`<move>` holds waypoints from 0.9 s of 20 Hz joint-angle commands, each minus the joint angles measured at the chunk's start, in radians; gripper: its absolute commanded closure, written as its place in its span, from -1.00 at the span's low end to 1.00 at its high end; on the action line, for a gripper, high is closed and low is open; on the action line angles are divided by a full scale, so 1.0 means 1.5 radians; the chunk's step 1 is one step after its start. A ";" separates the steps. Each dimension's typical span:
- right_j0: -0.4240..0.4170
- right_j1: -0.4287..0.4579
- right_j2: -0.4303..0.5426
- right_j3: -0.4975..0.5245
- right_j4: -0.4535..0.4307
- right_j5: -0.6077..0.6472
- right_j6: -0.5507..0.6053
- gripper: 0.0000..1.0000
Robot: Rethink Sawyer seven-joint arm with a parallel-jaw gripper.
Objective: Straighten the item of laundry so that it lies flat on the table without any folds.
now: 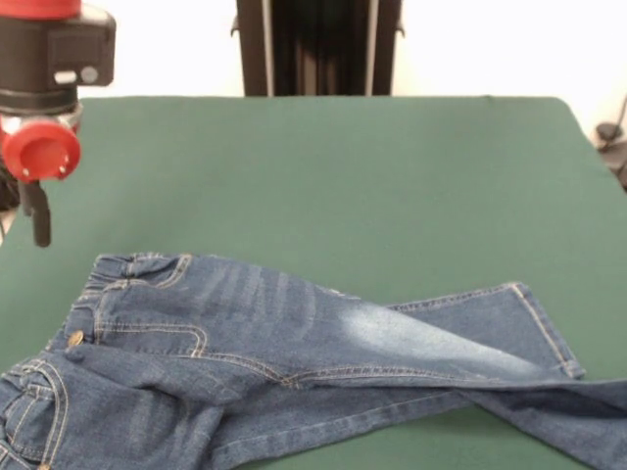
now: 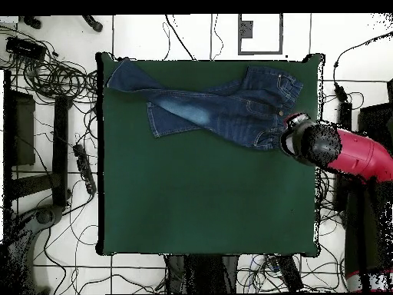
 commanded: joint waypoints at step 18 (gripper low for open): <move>0.026 0.112 0.061 -0.002 -0.031 -0.053 -0.051 -1.00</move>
